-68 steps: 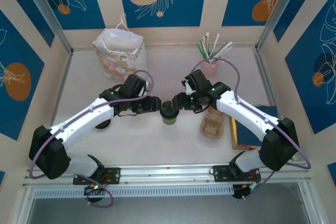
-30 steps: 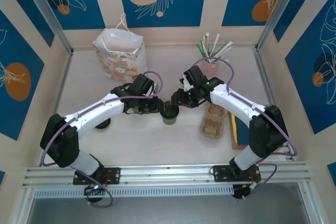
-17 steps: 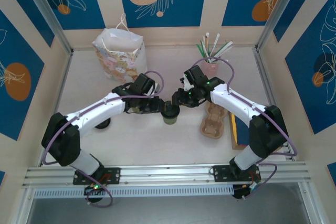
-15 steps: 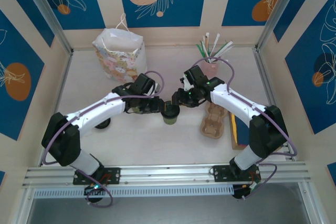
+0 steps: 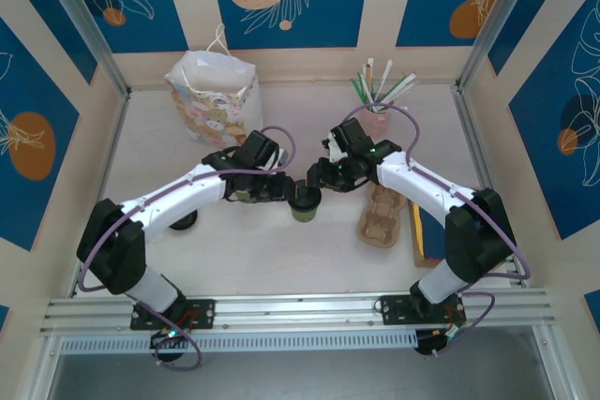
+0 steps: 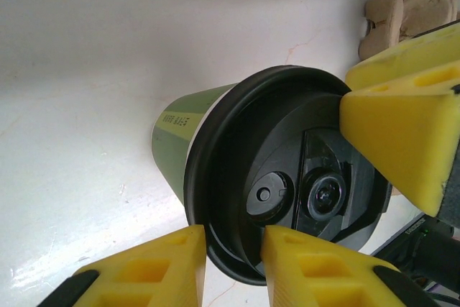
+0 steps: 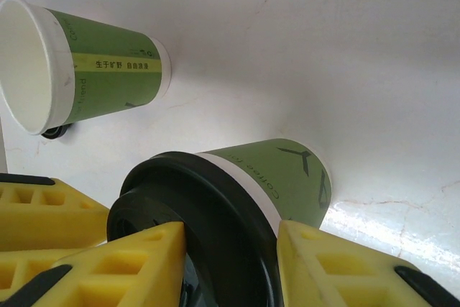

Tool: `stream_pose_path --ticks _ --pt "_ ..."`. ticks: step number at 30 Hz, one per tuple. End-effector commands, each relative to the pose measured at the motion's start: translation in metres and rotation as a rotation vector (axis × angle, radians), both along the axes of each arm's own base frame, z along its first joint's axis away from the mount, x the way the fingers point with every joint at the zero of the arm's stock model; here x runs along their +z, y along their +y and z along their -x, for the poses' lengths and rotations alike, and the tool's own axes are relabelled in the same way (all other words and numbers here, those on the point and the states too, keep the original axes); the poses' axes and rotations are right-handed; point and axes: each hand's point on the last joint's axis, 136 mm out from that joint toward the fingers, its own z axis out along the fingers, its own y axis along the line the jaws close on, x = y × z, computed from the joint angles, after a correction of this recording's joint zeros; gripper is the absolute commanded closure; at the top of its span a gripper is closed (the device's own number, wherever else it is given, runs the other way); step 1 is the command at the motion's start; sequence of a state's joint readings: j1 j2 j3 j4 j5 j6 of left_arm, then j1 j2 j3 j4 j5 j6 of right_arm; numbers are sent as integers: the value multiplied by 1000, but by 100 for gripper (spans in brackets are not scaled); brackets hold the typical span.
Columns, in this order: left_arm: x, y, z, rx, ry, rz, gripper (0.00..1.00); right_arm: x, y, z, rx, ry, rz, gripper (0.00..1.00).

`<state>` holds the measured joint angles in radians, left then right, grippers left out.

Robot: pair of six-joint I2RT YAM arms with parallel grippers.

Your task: Pack the takeout coffee

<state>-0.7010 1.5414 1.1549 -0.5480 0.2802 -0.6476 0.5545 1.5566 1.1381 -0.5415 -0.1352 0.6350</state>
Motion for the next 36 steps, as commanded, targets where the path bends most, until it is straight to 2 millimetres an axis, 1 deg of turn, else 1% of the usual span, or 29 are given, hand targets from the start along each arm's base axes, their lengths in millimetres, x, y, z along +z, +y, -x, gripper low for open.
stream_pose_path --ticks 1,18,21,26,29,31,36 --pt "-18 3 14 -37 49 -70 73 -39 -15 28 -7 134 92 62" --pt "-41 13 25 -61 85 -151 74 -56 -24 44 -39 179 126 63" --pt "-41 13 25 -63 82 -154 74 -53 -23 43 -39 171 123 63" --pt "-40 13 25 -71 80 -166 75 -39 -20 37 -35 141 107 63" --pt "-43 14 26 -75 87 -171 75 -35 -20 34 -35 138 106 63" --pt "-45 13 27 -78 93 -173 75 -40 -20 36 -40 150 104 63" --pt "-47 14 30 -81 99 -181 75 -63 -24 50 -50 209 112 64"
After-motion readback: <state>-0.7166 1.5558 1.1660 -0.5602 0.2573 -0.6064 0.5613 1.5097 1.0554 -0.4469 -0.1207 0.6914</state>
